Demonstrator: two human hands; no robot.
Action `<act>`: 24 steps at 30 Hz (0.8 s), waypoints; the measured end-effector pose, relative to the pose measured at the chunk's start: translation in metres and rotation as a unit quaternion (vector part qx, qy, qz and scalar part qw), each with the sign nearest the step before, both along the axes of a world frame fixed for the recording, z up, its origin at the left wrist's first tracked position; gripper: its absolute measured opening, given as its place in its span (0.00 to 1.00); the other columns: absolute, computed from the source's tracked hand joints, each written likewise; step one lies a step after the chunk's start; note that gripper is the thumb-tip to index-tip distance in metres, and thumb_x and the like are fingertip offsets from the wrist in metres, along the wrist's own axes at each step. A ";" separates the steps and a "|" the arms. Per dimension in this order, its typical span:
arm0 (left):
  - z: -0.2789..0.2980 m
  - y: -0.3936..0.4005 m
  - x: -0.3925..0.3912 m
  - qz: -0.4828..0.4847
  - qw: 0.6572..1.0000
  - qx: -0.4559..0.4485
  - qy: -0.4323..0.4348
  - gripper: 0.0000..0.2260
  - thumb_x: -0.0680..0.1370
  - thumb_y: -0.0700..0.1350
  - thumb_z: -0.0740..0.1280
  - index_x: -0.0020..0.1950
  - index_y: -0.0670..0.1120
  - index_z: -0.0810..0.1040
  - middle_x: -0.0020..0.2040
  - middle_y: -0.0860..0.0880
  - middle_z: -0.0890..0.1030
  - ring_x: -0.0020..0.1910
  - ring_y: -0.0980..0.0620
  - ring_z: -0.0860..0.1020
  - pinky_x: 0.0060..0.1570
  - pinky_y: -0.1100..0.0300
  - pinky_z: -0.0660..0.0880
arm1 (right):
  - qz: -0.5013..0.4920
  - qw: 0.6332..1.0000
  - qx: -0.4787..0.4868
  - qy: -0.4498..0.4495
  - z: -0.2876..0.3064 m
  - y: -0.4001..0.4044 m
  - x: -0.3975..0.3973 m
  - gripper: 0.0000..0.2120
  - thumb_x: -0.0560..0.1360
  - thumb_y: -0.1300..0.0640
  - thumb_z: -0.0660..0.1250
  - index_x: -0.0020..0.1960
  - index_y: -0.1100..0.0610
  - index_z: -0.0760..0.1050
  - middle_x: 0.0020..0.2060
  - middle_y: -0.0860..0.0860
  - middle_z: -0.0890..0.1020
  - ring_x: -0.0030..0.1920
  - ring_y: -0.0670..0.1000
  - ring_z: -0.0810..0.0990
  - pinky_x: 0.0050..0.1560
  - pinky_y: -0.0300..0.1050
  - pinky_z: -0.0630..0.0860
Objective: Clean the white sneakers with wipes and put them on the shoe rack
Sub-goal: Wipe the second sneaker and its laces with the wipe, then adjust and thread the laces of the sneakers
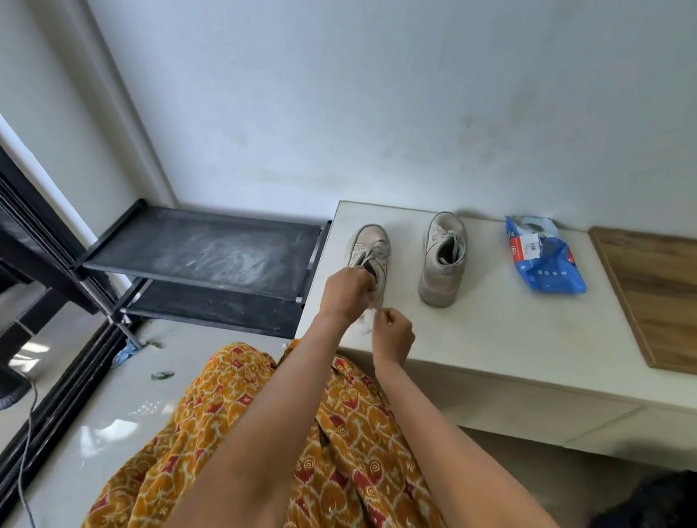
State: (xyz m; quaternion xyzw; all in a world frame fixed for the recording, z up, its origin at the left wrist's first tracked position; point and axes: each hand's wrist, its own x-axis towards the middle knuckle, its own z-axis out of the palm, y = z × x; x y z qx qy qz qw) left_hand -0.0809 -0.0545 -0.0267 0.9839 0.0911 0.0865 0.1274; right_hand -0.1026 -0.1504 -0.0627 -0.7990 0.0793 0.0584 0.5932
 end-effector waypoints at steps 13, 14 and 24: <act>0.010 -0.157 0.026 -0.026 0.888 -0.459 -0.004 0.16 0.82 0.47 0.55 0.52 0.37 0.77 0.50 0.39 0.80 0.51 0.43 0.77 0.50 0.54 0.72 | -0.111 0.972 -0.055 -0.198 0.000 -0.136 0.071 0.07 0.75 0.54 0.68 0.46 0.57 0.73 0.43 0.52 0.78 0.42 0.51 0.76 0.41 0.40 0.69; 0.005 -0.178 0.031 -0.013 0.838 -0.544 0.025 0.17 0.83 0.48 0.54 0.54 0.37 0.77 0.52 0.40 0.80 0.52 0.45 0.77 0.51 0.56 0.71 | -0.118 0.969 -0.068 -0.206 0.000 -0.153 0.078 0.06 0.75 0.56 0.67 0.46 0.57 0.73 0.44 0.52 0.78 0.42 0.50 0.76 0.41 0.39 0.69; -0.008 -0.258 0.070 0.103 0.619 -0.768 0.129 0.28 0.82 0.57 0.46 0.72 0.38 0.62 0.70 0.39 0.68 0.70 0.44 0.65 0.70 0.53 0.59 | -0.029 0.960 -0.215 -0.179 -0.018 -0.247 0.110 0.10 0.78 0.62 0.61 0.53 0.62 0.80 0.49 0.56 0.83 0.49 0.53 0.81 0.49 0.42 0.76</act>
